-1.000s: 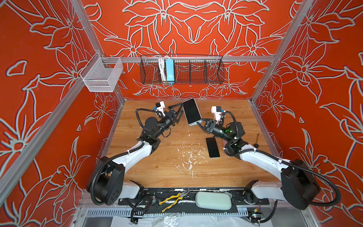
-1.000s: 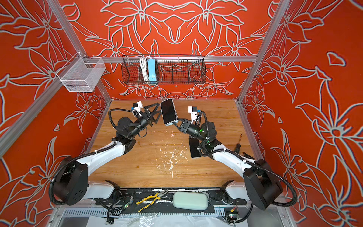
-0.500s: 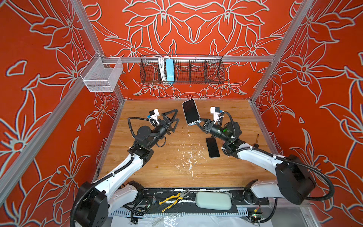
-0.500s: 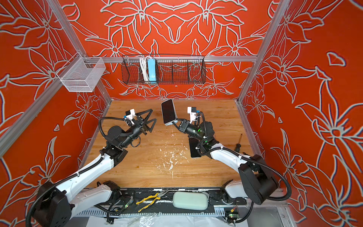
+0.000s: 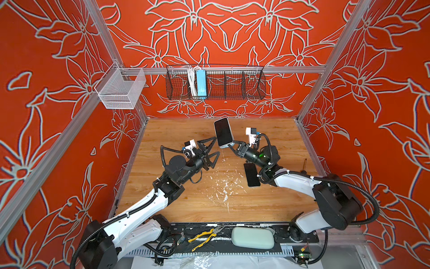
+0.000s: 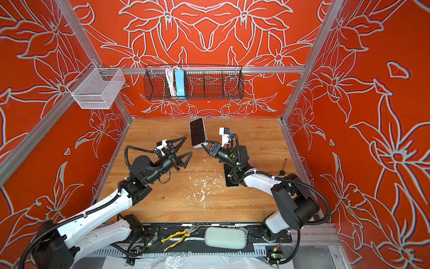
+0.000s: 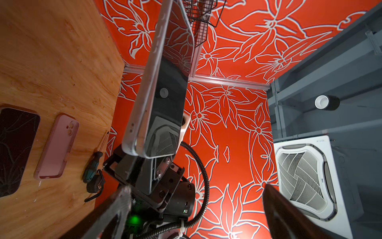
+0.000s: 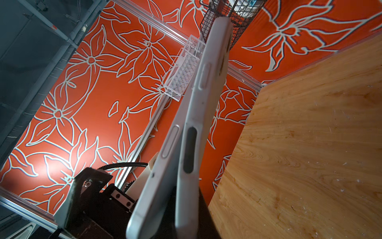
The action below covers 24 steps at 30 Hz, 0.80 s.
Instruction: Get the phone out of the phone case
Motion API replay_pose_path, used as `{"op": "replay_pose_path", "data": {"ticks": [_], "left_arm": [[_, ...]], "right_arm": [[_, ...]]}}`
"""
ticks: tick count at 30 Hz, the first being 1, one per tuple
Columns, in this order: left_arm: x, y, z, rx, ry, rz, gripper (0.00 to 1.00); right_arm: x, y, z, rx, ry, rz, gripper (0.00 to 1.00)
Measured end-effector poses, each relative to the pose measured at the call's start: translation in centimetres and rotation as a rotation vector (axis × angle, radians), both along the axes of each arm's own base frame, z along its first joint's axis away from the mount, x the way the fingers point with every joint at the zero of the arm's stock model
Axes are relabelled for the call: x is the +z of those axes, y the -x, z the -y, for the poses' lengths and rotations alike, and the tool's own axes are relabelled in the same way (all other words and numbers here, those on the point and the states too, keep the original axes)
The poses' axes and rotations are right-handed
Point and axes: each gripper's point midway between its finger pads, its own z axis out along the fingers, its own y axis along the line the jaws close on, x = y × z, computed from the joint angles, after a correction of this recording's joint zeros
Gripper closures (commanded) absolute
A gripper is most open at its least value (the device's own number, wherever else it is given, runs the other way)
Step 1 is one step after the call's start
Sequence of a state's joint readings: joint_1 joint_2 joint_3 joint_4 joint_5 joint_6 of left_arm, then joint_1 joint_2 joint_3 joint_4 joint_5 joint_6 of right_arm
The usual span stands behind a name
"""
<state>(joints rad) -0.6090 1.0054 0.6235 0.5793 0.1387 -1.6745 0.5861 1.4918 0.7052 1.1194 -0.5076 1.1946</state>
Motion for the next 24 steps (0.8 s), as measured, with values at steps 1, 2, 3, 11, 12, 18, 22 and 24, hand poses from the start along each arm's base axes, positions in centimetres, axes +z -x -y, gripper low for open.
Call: {"op": "replay_pose_path", "data": {"ticks": [1,2,3,11,12,18,22,24], "left_arm": [[-0.5,-0.4,0.3,0.003,0.002,-0.018,0.03],[-0.9,-0.7,0.5,0.004,0.004,-0.033,0.03],[-1.2,-1.0,0.7,0.006,0.007,-0.044,0.03],[0.6,-2.1,1.5,0.008,0.066,-0.038,0.03],[0.8,-2.1,1.5,0.007,0.071,-0.037,0.03],[1.4,-2.2,1.6,0.006,0.082,-0.029,0.03],[1.5,-2.2,1.5,0.007,0.089,-0.033,0.03],[1.5,-2.2,1.6,0.005,0.094,-0.037,0.03]], "right_arm": [[0.1,0.1,-0.1,0.002,-0.003,0.005,0.93],[0.2,0.2,-0.2,0.004,-0.005,0.010,0.93],[0.3,0.3,-0.2,0.005,-0.007,0.016,0.93],[0.6,0.7,-0.6,0.015,-0.019,0.033,0.93],[0.7,0.7,-0.6,0.013,-0.023,0.038,0.93],[1.5,0.7,-0.4,0.002,-0.045,0.065,0.93],[1.5,0.7,-0.3,-0.002,-0.048,0.066,0.93],[1.6,0.7,-0.3,-0.003,-0.048,0.067,0.93]]}}
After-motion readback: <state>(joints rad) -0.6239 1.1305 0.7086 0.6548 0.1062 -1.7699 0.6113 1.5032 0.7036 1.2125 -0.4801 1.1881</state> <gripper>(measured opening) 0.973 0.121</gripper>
